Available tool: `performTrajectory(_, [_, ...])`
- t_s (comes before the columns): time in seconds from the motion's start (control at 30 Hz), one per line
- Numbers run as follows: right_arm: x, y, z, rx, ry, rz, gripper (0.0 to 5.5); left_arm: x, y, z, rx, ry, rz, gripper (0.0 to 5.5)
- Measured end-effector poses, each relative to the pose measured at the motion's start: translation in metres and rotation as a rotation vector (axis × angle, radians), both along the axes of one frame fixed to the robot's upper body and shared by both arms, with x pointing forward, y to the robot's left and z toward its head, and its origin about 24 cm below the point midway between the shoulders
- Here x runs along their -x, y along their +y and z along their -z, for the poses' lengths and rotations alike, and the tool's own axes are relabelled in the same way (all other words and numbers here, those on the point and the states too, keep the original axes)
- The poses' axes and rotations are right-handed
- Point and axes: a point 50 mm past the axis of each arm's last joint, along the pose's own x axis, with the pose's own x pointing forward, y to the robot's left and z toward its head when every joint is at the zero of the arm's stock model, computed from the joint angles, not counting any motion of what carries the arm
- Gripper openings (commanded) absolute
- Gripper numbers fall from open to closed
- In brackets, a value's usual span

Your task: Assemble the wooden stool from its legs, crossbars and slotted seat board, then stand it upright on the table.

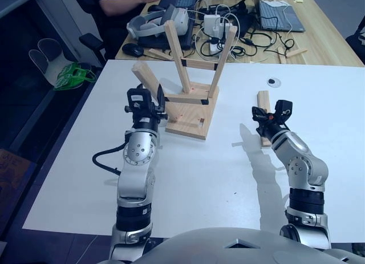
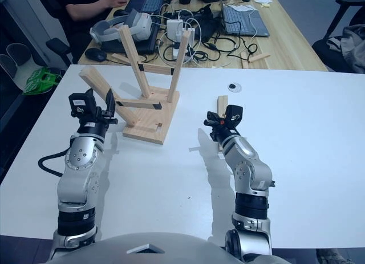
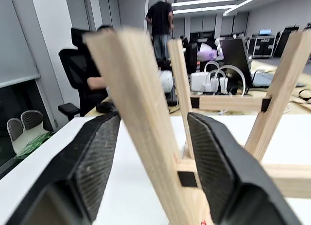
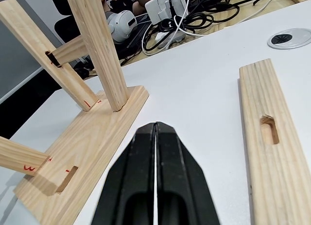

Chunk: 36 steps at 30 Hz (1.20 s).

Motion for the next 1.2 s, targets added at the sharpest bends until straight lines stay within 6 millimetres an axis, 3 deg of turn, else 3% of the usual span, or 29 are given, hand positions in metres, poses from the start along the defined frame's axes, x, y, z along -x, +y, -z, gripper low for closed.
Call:
performTrajectory(0.1, [0.000,0.000,0.000,-0.001,0.000,0.000,0.00,0.002,-0.003,-0.009,-0.015,-0.055,0.022,3.47])
performTrajectory(0.2, [0.000,0.000,0.000,-0.001,0.000,0.000,0.00,-0.002,-0.001,-0.023,0.000,-0.105,0.029,3.47])
performTrajectory(0.3, [0.002,-0.001,0.002,-0.001,0.006,0.002,0.00,-0.011,-0.010,-0.040,0.137,-0.120,0.160,3.47])
performTrajectory(0.4, [0.002,0.000,0.002,-0.005,0.006,-0.001,0.00,-0.012,-0.019,-0.032,0.287,-0.033,0.277,3.47])
performTrajectory(0.53, [0.002,0.000,0.002,-0.009,0.006,-0.001,0.00,-0.009,-0.021,-0.022,0.330,0.030,0.342,3.47])
performTrajectory(0.73, [0.002,0.000,0.001,-0.020,0.004,-0.005,0.00,-0.005,-0.022,-0.028,0.337,0.008,0.417,3.47])
performTrajectory(0.83, [0.002,0.000,0.001,-0.026,0.003,-0.006,0.00,-0.004,-0.013,-0.046,0.210,-0.092,0.424,3.47])
performTrajectory(0.9, [0.002,0.000,0.001,-0.033,0.001,-0.008,0.00,-0.012,-0.010,-0.076,0.152,-0.212,0.426,3.47])
performTrajectory(0.93, [0.002,0.000,0.001,-0.036,0.002,-0.008,0.00,-0.021,-0.007,-0.103,0.123,-0.313,0.414,3.47])
performTrajectory(1.0, [0.002,-0.001,0.002,-0.037,0.005,-0.005,0.00,-0.043,0.008,-0.137,0.104,-0.414,0.331,3.47])
performTrajectory(1.07, [0.002,-0.001,0.003,-0.038,0.009,-0.005,0.00,-0.063,0.028,-0.140,0.110,-0.397,0.216,3.47])
performTrajectory(1.2, [0.001,0.000,0.005,-0.041,0.015,-0.007,0.00,-0.105,0.060,-0.107,0.083,-0.222,0.002,3.47])
